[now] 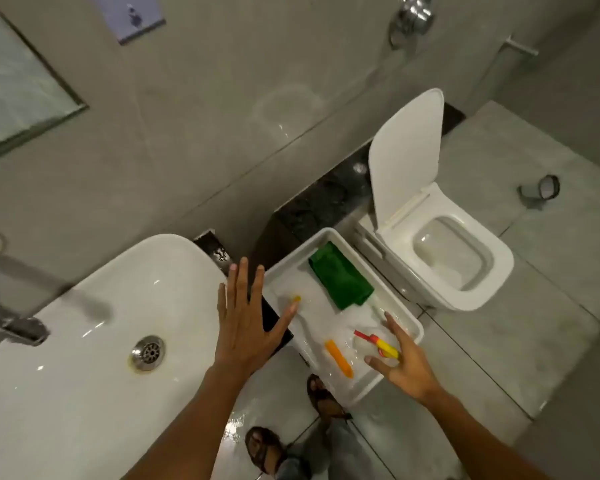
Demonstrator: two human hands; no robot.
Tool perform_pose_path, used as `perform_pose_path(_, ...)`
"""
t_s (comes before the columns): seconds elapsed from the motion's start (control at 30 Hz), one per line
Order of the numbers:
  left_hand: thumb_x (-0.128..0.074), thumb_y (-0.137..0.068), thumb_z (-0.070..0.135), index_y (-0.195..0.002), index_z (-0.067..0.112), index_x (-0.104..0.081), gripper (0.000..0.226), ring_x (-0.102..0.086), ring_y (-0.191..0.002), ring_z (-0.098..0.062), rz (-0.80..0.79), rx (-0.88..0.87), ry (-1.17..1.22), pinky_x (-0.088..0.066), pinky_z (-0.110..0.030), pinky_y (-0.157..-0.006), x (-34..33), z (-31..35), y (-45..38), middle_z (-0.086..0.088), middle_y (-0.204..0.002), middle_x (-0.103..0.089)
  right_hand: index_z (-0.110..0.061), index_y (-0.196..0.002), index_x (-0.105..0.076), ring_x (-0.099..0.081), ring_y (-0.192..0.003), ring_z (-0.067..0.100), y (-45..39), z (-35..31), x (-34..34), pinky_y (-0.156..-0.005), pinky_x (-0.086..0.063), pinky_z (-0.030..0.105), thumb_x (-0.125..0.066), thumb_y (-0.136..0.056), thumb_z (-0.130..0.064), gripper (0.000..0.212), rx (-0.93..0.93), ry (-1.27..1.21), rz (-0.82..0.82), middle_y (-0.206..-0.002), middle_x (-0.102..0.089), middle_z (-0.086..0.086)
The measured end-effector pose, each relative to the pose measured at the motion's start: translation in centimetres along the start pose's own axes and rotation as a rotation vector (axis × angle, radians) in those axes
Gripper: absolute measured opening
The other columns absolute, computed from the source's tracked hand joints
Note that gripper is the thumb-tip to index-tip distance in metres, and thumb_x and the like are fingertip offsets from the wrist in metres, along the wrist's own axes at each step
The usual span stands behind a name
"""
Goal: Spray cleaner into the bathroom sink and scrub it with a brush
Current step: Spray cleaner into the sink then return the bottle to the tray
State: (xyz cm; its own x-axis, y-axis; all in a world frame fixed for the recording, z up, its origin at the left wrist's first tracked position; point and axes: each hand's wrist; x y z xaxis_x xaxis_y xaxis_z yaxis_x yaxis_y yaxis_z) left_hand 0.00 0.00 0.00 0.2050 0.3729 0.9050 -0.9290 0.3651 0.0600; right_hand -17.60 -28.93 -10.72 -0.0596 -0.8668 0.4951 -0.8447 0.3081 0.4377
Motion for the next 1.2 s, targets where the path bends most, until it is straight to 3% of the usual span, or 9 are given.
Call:
perform_pose_path(0.1, -0.042, -0.099, 0.081, -0.173, 0.021, -0.023, 0.096, 0.014, -0.171, -0.021, -0.022, 0.049, -0.056, 0.001, -0.054, -0.138, -0.5, 0.0, -0.1, -0.003, -0.185, 0.004, -0.034, -0.153, -0.05, -0.062, -0.136, 0.017, 0.5, 2.0, -1.3, -0.111, -0.054, 0.043, -0.09, -0.08, -0.034, 0.084, -0.008, -0.197, 0.001, -0.139, -0.067, -0.019)
perform_pose_path(0.2, -0.043, -0.099, 0.081, -0.172, 0.021, -0.026, 0.096, 0.014, -0.17, -0.019, -0.009, 0.051, -0.059, 0.003, -0.053, -0.138, -0.7, 0.1, -0.1, -0.002, -0.185, 0.002, -0.024, -0.137, -0.071, -0.067, -0.131, 0.018, 0.5, 2.8, -3.0, -0.105, -0.059, 0.046, -0.087, -0.085, -0.03, 0.055, -0.045, -0.333, 0.181, -0.134, -0.074, -0.009)
perform_pose_path(0.33, -0.047, -0.099, 0.078, -0.169, 0.018, -0.033, 0.093, 0.008, -0.171, -0.02, 0.043, 0.041, -0.053, 0.0, -0.054, -0.138, -0.9, 0.0, -0.2, -0.004, -0.185, -0.006, -0.019, -0.124, -0.08, -0.077, -0.115, 0.015, -0.7, 3.7, -5.2, -0.099, -0.062, 0.046, -0.087, -0.086, -0.029, 0.04, -0.099, -0.473, 0.328, -0.12, -0.081, -0.005)
perform_pose_path(0.5, -0.052, -0.099, 0.073, -0.168, 0.016, -0.035, 0.091, 0.003, -0.172, -0.021, 0.081, 0.032, -0.045, -0.002, -0.054, -0.138, -1.5, -0.2, -0.3, -0.006, -0.184, -0.01, -0.018, -0.114, -0.083, -0.08, -0.103, 0.018, -1.2, 4.5, -6.7, -0.094, -0.065, 0.049, -0.092, -0.079, -0.031, 0.039, -0.135, -0.53, 0.437, -0.109, -0.084, -0.001)
perform_pose_path(0.67, -0.052, -0.099, 0.072, -0.167, 0.015, -0.036, 0.091, 0.001, -0.172, -0.023, 0.108, 0.018, -0.058, -0.003, -0.055, -0.137, -1.8, -0.5, -0.3, -0.007, -0.184, -0.012, -0.042, -0.123, -0.075, -0.07, -0.096, 0.001, -3.5, 3.3, -7.0, -0.09, -0.062, 0.032, -0.08, -0.088, -0.05, 0.037, 0.009, -0.296, 0.413, -0.104, -0.073, -0.009)
perform_pose_path(0.77, -0.052, -0.099, 0.073, -0.167, 0.014, -0.036, 0.091, -0.001, -0.172, -0.024, 0.113, 0.01, -0.067, -0.005, -0.057, -0.137, -2.1, -0.6, -0.3, -0.008, -0.183, -0.014, -0.015, -0.14, -0.07, -0.062, -0.099, -0.003, -5.3, 2.5, -7.5, -0.088, -0.056, 0.014, -0.069, -0.095, -0.046, 0.054, 0.116, -0.085, 0.49, -0.11, -0.068, 0.001)
perform_pose_path(0.9, -0.053, -0.099, 0.071, -0.167, 0.013, -0.036, 0.091, -0.001, -0.172, -0.025, 0.115, 0.008, -0.062, -0.004, -0.055, -0.137, -2.0, -0.5, -0.2, -0.009, -0.183, -0.015, -0.009, -0.12, -0.077, -0.07, -0.116, 0.019, -7.0, 1.5, -8.2, -0.095, -0.061, 0.035, -0.069, -0.101, -0.021, 0.023, 0.278, -0.07, 0.488, -0.132, -0.07, 0.007)
perform_pose_path(1.07, -0.052, -0.1, 0.072, -0.167, 0.015, -0.036, 0.09, 0.0, -0.172, -0.024, 0.105, 0.012, -0.063, 0.0, -0.051, -0.137, -1.8, -0.5, -0.3, -0.009, -0.183, -0.015, -0.019, -0.121, -0.073, -0.073, -0.092, 0.002, -6.8, -0.4, -8.4, -0.079, -0.062, 0.029, -0.058, -0.107, -0.033, 0.025, 0.269, -0.137, 0.406, -0.104, -0.078, -0.003)
perform_pose_path(1.2, -0.047, -0.1, 0.077, -0.169, 0.017, -0.032, 0.092, 0.003, -0.172, -0.022, 0.085, 0.033, -0.052, 0.001, -0.052, -0.138, -1.6, -0.5, -0.3, -0.006, -0.184, -0.012, -0.017, -0.101, -0.073, -0.076, -0.087, 0.012, -5.9, -2.8, -7.9, -0.076, -0.061, 0.035, -0.062, -0.106, -0.029, 0.017, 0.313, -0.243, 0.367, -0.094, -0.078, -0.002)
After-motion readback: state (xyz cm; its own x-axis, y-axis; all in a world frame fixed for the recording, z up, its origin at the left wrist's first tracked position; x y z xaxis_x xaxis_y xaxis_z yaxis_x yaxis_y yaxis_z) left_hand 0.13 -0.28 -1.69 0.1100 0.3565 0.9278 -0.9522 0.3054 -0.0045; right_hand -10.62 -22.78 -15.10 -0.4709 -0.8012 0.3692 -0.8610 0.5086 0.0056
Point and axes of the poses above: each hand's wrist, its own y-axis away from the middle knuckle, its own x-axis out of the back of the hand, z = x × y
